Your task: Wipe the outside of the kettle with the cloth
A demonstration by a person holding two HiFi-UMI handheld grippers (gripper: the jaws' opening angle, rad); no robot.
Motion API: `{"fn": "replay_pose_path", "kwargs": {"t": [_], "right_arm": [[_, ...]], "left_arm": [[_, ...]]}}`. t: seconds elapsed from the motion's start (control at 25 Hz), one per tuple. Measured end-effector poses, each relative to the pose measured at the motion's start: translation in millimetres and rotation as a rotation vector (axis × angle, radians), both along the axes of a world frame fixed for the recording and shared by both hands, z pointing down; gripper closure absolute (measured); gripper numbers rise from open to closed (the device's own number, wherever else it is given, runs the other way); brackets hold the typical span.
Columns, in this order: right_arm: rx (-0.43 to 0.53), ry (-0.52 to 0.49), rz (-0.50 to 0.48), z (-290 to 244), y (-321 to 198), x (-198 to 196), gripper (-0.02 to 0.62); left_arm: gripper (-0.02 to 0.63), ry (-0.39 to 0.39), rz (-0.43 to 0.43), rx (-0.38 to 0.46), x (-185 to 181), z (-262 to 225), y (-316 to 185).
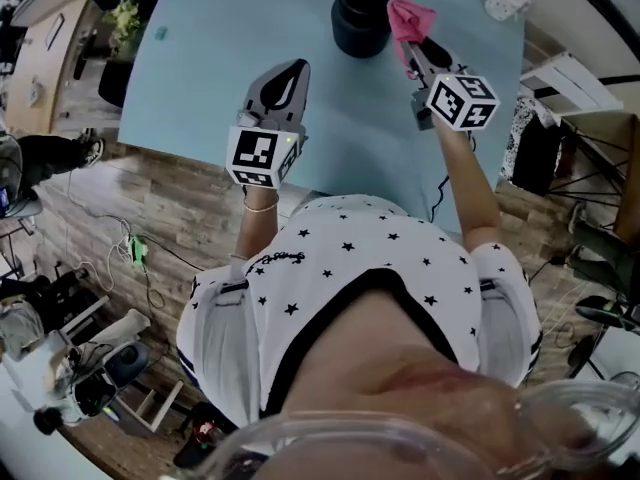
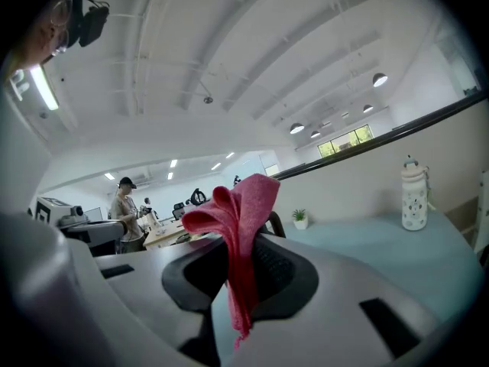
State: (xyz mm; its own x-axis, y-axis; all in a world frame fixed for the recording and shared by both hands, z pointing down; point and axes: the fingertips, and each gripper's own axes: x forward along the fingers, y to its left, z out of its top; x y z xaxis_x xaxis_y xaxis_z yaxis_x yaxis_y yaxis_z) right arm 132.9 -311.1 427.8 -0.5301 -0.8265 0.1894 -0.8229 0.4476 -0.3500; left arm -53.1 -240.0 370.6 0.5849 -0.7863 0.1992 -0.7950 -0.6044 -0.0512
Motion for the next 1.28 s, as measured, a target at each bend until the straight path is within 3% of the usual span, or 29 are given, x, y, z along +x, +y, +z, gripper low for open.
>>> {"fn": "replay_pose_path", "kwargs": {"t": [0.24,0.52,0.8,1.28], "right_arm": [[-0.081,0.027,0.032,23,-32,-2,0.528],[-0.094,0.100,0.054,34,-52,3,0.528],[-0.096,0.175,0.058,49,-75,14,0.528],[-0.151,0.192,0.081,83,-87,29,0.529]], "left_arm": [[0.577,0.018,0.030,-0.054,-2,21,-26],[0.577,0.062,0.052,-0.078,0,30,-42],[0.577,0.038,0.058,-0.095,9,42,-52],[0.577,0.019,0.054,-0.128,21,56,-59]]}}
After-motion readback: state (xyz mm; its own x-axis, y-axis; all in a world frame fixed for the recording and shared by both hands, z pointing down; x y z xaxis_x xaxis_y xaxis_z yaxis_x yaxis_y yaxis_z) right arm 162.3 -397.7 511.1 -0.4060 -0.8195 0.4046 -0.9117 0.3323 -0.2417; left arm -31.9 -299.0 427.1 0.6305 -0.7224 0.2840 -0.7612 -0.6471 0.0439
